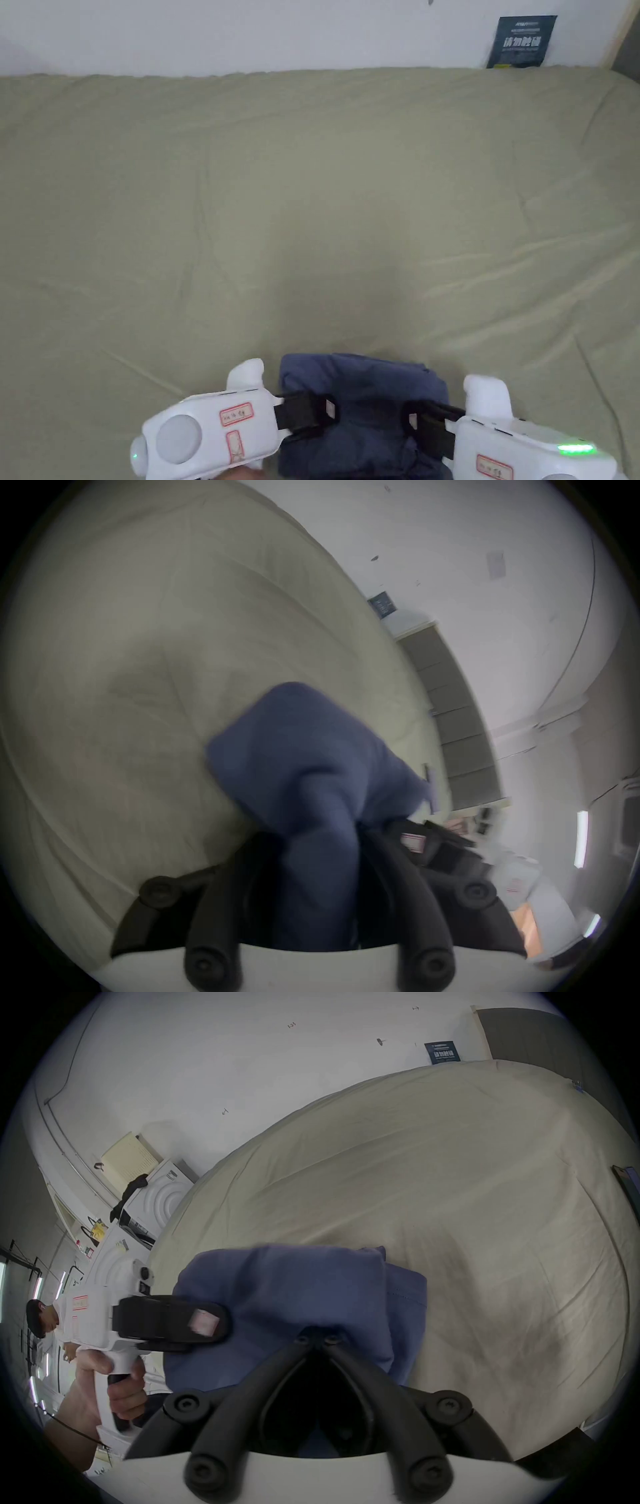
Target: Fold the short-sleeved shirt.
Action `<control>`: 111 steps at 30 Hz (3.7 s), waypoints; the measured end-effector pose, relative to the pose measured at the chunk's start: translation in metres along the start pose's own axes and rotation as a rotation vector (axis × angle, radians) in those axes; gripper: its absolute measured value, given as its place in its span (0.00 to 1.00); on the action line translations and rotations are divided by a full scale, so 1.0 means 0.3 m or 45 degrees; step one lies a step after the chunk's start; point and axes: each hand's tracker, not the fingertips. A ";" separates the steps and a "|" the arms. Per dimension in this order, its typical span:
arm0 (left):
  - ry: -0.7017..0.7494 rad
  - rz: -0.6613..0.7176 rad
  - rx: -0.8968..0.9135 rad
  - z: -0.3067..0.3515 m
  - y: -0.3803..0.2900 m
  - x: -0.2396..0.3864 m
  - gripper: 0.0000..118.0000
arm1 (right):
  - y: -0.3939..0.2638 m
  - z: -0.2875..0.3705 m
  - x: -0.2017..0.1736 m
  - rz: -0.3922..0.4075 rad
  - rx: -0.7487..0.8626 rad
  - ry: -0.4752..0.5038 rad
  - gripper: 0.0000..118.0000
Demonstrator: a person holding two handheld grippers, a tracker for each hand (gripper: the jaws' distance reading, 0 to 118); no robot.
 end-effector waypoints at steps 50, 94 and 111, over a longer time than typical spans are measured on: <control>0.503 -0.824 1.392 1.003 -0.254 0.711 0.10 | 0.225 0.980 -0.438 0.670 1.000 -0.332 0.02; 0.600 -0.907 1.370 0.898 -0.357 0.899 1.00 | 0.203 1.073 -0.475 0.386 0.892 -0.404 0.98; 0.602 -0.910 1.385 0.896 -0.361 0.907 1.00 | 0.199 1.130 -0.488 0.384 0.976 -0.380 0.98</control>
